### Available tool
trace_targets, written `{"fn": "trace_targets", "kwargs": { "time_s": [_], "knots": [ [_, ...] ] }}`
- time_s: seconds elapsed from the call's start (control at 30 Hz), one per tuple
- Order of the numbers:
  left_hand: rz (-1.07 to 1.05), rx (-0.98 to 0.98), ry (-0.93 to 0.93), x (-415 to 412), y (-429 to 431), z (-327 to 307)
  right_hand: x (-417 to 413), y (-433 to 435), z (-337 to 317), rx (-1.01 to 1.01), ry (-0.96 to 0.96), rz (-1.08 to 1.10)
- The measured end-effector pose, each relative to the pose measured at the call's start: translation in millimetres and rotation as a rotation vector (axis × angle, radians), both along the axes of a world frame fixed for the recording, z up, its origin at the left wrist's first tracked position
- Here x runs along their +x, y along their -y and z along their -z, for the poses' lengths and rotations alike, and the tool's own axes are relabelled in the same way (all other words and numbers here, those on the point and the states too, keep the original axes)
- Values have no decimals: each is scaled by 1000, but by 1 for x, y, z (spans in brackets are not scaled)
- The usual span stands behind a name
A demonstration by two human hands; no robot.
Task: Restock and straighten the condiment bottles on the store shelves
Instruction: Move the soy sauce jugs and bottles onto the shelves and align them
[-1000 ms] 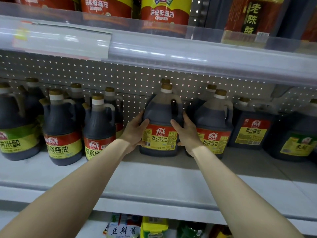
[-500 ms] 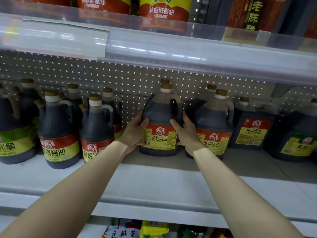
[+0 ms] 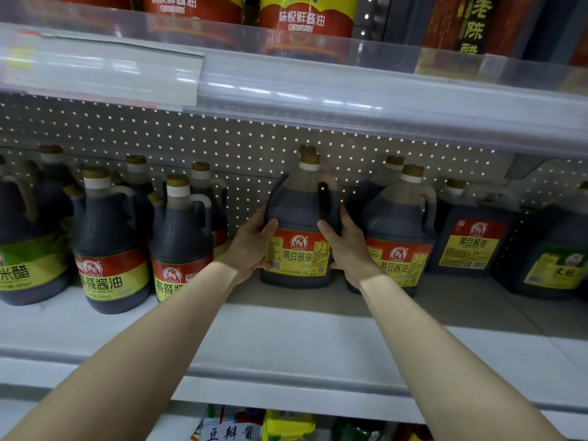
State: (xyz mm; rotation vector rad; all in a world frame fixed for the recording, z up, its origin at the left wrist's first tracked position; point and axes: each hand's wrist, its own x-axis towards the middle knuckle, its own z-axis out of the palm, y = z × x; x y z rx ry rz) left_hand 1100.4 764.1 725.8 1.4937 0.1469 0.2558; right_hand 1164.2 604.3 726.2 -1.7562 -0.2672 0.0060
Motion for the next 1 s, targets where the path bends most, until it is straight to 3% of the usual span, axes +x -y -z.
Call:
{"fn": "trace_targets", "kwargs": {
  "time_s": [0.3, 0.43, 0.63, 1.0],
  "knots": [
    [-181, 148, 24, -16, 12, -2, -21, 6, -3, -19, -3, 15],
    [-168, 162, 17, -41, 19, -13, -45, 11, -18, -71, 78, 58],
    [-151, 207, 47, -102, 27, -8, -107, 22, -23, -16, 41, 68],
    [-60, 219, -96, -233, 54, 62, -238, 57, 54, -49, -113, 39]
  ]
}}
